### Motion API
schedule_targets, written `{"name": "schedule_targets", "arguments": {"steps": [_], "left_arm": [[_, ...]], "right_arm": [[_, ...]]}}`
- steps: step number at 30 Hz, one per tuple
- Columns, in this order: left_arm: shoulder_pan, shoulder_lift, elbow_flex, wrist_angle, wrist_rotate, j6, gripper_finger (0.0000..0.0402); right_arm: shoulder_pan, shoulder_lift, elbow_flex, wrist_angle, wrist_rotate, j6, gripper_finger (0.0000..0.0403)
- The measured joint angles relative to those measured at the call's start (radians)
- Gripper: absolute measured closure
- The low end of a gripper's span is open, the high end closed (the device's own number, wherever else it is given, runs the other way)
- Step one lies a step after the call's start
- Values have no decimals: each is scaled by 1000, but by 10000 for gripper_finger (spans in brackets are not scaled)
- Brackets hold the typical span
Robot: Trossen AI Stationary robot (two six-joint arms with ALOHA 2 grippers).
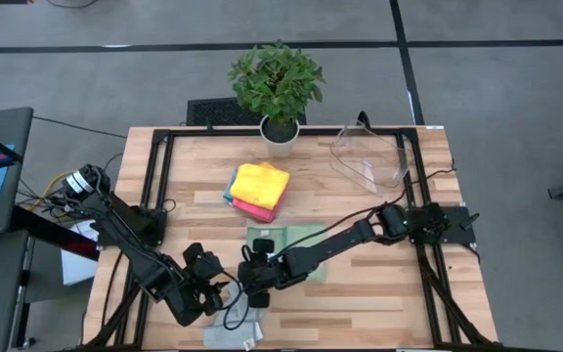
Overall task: Fold microfiber towels
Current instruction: Fold the light green microfiber towel
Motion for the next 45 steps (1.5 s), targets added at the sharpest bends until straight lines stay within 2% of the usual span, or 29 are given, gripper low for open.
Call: {"name": "schedule_targets", "arguments": {"steps": [8, 12, 19, 24, 27, 31, 35, 41, 45], "left_arm": [[0, 1, 0, -7, -2, 0, 212], [0, 1, 0, -11, -2, 0, 212], [0, 1, 0, -11, -2, -2, 212], [0, 1, 0, -10, -2, -5, 212], [0, 1, 0, -11, -2, -8, 212], [0, 1, 0, -10, -17, -24, 212], [0, 1, 0, -10, -21, -34, 212], [-17, 1, 0, 6, -45, -84, 212], [-45, 6, 0, 41, -97, -124, 212]], "right_arm": [[11, 25, -1, -40, -9, 63, 211], [12, 17, 5, -66, 0, 69, 254], [11, 20, 103, -149, 2, 69, 343], [12, 19, 169, -184, 2, 110, 387], [13, 19, 184, -208, 3, 167, 389], [18, 19, 184, -240, 3, 278, 365], [31, 19, 184, -250, 5, 296, 348], [38, 19, 184, -245, 4, 346, 385], [45, 14, 184, -252, 3, 365, 375]]}}
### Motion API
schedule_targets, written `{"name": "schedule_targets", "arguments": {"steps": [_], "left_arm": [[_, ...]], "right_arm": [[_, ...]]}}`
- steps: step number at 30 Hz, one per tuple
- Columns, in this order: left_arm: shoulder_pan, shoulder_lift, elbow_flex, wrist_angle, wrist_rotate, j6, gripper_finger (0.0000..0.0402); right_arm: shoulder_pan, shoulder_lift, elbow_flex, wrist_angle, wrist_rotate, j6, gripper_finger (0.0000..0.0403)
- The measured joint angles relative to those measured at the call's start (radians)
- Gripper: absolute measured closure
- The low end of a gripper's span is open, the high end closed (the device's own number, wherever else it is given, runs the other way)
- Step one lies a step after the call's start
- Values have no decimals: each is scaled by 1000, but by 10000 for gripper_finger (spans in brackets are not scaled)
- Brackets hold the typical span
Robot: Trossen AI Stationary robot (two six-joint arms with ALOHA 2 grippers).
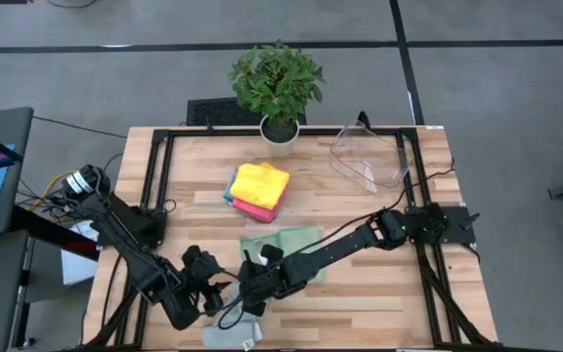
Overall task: Fold microfiber towels
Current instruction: Fold the light green microfiber towel
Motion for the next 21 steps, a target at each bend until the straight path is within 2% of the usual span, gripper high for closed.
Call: {"name": "schedule_targets", "arguments": {"steps": [5, 9, 14, 19, 21], "left_arm": [[-40, 111, 0, 133, 31, -27, 223], [-49, 243, -2, 255, 124, -4, 251], [-36, 298, -2, 286, 100, -56, 285], [-33, 299, -2, 288, 81, -58, 306], [-33, 299, -2, 288, 73, -58, 311]], "right_arm": [[-4, -1, 0, -17, 0, 9, 319], [-13, -1, 0, -15, -1, 11, 311], [-14, -1, 0, -25, -4, 11, 330], [-15, -1, 0, -37, -25, 2, 384], [-15, -1, 0, -36, -24, -3, 389]]}}
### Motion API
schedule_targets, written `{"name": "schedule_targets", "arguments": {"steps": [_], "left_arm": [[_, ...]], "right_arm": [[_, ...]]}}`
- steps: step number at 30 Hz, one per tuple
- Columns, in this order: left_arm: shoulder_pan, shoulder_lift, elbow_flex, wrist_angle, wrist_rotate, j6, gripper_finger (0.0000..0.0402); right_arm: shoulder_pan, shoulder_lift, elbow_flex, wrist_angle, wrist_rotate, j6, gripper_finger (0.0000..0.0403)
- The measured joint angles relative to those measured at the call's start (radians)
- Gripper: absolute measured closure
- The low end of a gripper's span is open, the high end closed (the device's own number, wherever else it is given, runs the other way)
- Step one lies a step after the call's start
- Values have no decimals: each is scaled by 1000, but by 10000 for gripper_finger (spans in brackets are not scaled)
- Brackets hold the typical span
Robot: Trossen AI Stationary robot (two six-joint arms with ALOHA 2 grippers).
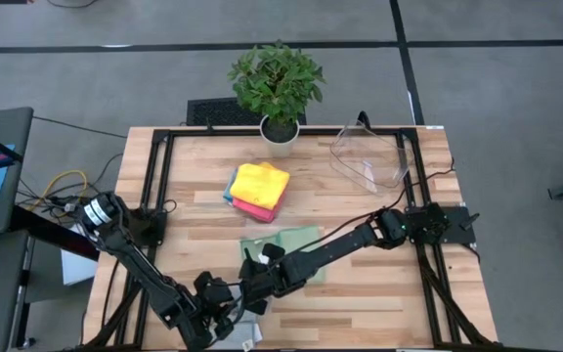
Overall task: Fold microfiber towels
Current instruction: Fold the light green microfiber towel
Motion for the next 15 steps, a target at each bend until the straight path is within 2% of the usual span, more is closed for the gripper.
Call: {"name": "schedule_targets", "arguments": {"steps": [7, 15], "left_arm": [[2, 0, 0, 0, -21, 0, 319], [2, 0, 0, 1, 19, 2, 319]], "right_arm": [[3, -22, 2, -1, 12, 44, 392], [67, -59, -4, -97, 127, 199, 391]]}}
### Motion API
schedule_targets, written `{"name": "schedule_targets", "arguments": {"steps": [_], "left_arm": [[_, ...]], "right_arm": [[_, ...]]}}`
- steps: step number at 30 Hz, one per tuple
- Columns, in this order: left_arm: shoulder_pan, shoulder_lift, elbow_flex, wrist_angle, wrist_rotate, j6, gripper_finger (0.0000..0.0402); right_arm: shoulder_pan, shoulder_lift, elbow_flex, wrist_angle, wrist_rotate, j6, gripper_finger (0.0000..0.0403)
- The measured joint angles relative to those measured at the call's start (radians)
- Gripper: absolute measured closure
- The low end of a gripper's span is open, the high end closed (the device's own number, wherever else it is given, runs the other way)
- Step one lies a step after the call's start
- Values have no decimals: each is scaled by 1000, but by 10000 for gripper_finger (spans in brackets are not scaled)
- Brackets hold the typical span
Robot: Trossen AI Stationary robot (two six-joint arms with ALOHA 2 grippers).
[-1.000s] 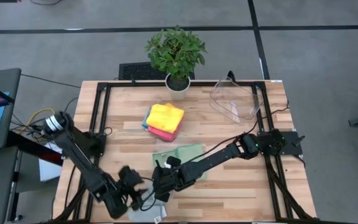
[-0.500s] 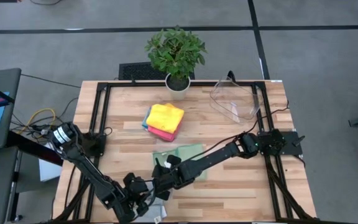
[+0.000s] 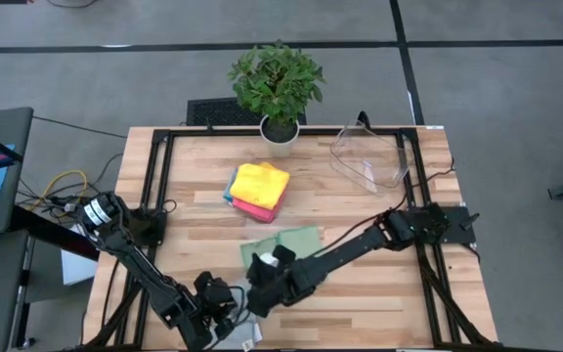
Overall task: Fold microfiber towels
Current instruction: Fold the light green microfiber towel
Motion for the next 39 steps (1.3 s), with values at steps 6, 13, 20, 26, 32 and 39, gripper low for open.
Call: {"name": "schedule_targets", "arguments": {"steps": [6, 13, 20, 26, 32, 39], "left_arm": [[1, 0, 0, 0, 24, 11, 319], [14, 0, 0, 40, 69, 59, 319], [41, 0, 0, 89, 103, 125, 319], [68, 0, 1, 107, 149, 179, 319], [86, 0, 1, 108, 174, 200, 319], [90, 0, 1, 111, 176, 211, 319]], "right_arm": [[67, -2, -13, -63, 94, 195, 391], [104, -2, -13, -271, 179, 511, 391], [145, -1, -13, -410, 205, 733, 391], [153, -1, -13, -498, 213, 858, 391], [158, 12, -13, -521, 197, 905, 390], [176, 41, -14, -601, 149, 1009, 389]]}}
